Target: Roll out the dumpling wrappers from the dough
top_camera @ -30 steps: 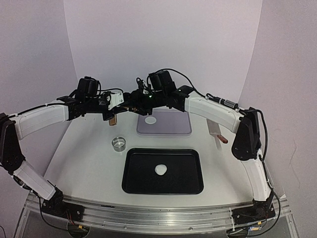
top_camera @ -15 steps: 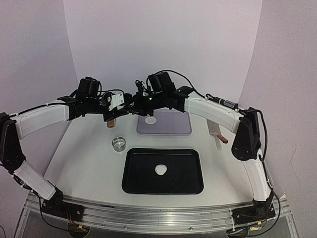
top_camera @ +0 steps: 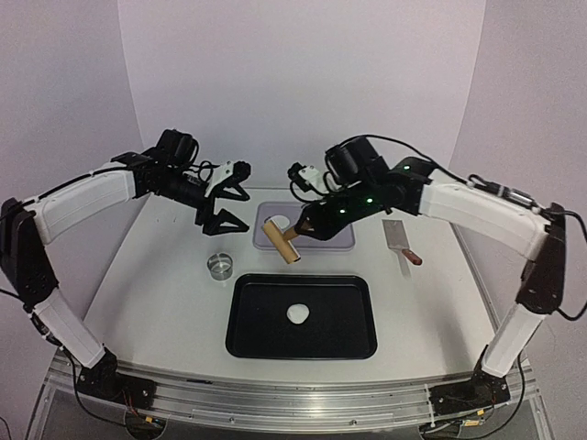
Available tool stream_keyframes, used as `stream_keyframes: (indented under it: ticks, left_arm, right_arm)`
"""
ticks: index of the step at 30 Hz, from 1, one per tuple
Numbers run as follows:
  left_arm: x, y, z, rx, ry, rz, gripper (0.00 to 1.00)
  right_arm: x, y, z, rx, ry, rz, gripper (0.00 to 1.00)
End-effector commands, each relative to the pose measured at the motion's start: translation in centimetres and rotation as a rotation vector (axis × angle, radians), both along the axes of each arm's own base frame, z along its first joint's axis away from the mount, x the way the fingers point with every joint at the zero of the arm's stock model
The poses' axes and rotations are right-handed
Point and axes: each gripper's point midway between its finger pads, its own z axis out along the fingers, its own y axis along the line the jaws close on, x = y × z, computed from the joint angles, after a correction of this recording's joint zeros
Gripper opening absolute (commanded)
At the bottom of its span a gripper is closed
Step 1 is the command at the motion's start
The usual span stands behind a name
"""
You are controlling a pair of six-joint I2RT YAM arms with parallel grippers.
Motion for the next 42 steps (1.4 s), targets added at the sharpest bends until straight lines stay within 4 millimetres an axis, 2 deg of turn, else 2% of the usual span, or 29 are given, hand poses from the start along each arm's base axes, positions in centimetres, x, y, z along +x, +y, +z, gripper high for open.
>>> stream_keyframes:
  ticks: [1, 3, 5, 7, 14, 19, 26, 32, 37, 40, 42]
  left_arm:
    - [2.4, -1.0, -5.9, 0.158, 0.296, 0.095, 0.81]
    - [3.5, -2.0, -9.2, 0.257, 0.335, 0.104, 0.77]
    - [3.7, -3.3, -12.7, 0.356, 0.324, 0.077, 0.77]
    - [3.8, -4.7, -14.9, 0.406, 0.305, 0.050, 0.77]
    - [4.5, -8.7, -19.8, 0.464, 0.244, 0.004, 0.78]
    - [3.4, -9.2, -22.6, 0.511, 0.246, -0.024, 0.71]
    - [3.2, -9.2, -24.8, 0.540, 0.228, -0.049, 0.44]
    - [2.9, -9.2, -25.9, 0.555, 0.195, -0.094, 0.36]
    - [2.6, -8.9, -26.6, 0.566, 0.193, -0.107, 0.18]
    - [2.4, -8.7, -27.0, 0.571, 0.200, -0.106, 0.15]
    - [2.4, -8.6, -27.2, 0.573, 0.202, -0.103, 0.06]
  right_arm:
    - [-3.1, -4.7, 1.2, -0.255, -0.302, 0.225, 0.00]
    - [-4.8, -6.1, 0.3, -0.335, -0.348, 0.301, 0.00]
    - [-6.4, -6.6, -0.2, -0.376, -0.387, 0.361, 0.00]
    - [-7.8, -6.6, -0.4, -0.398, -0.422, 0.413, 0.00]
    - [-10.4, -6.1, -2.1, -0.443, -0.445, 0.516, 0.00]
    - [-11.2, -5.9, -2.9, -0.443, -0.419, 0.525, 0.00]
    - [-11.3, -4.7, -3.8, -0.457, -0.411, 0.549, 0.00]
    - [-10.6, -2.6, -4.6, -0.495, -0.463, 0.569, 0.00]
    - [-9.6, -1.6, -5.9, -0.534, -0.479, 0.559, 0.00]
    - [-9.2, -1.6, -6.7, -0.563, -0.487, 0.559, 0.00]
    - [-9.1, -1.6, -7.4, -0.578, -0.486, 0.563, 0.00]
